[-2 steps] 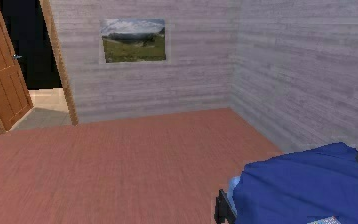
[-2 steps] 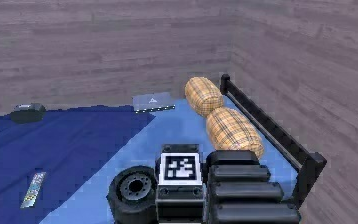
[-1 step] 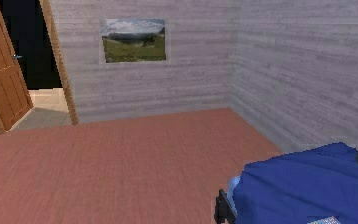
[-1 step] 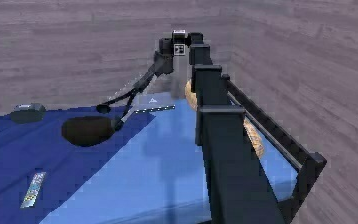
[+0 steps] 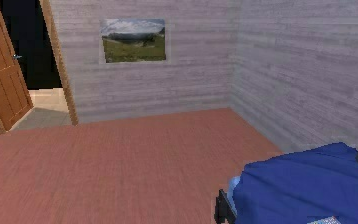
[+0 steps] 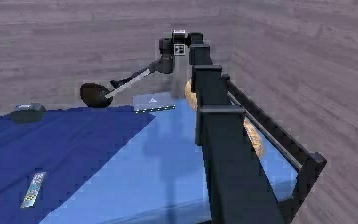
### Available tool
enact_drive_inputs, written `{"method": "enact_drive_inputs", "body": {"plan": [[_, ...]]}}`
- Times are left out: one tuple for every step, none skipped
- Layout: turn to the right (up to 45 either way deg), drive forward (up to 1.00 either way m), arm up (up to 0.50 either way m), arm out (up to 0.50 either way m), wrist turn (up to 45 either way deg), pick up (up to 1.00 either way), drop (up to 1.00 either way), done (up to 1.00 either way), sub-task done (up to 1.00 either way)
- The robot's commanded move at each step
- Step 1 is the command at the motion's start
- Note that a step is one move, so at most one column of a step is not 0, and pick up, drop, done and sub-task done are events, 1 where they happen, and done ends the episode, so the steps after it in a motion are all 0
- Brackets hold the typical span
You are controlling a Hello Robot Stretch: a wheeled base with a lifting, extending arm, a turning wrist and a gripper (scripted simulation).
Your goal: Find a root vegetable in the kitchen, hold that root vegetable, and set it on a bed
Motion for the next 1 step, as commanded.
{"method": "enact_drive_inputs", "body": {"plan": [[0.0,0.00,0.00,0.00,9.0,0.00,0.00,0.00,0.00]]}}
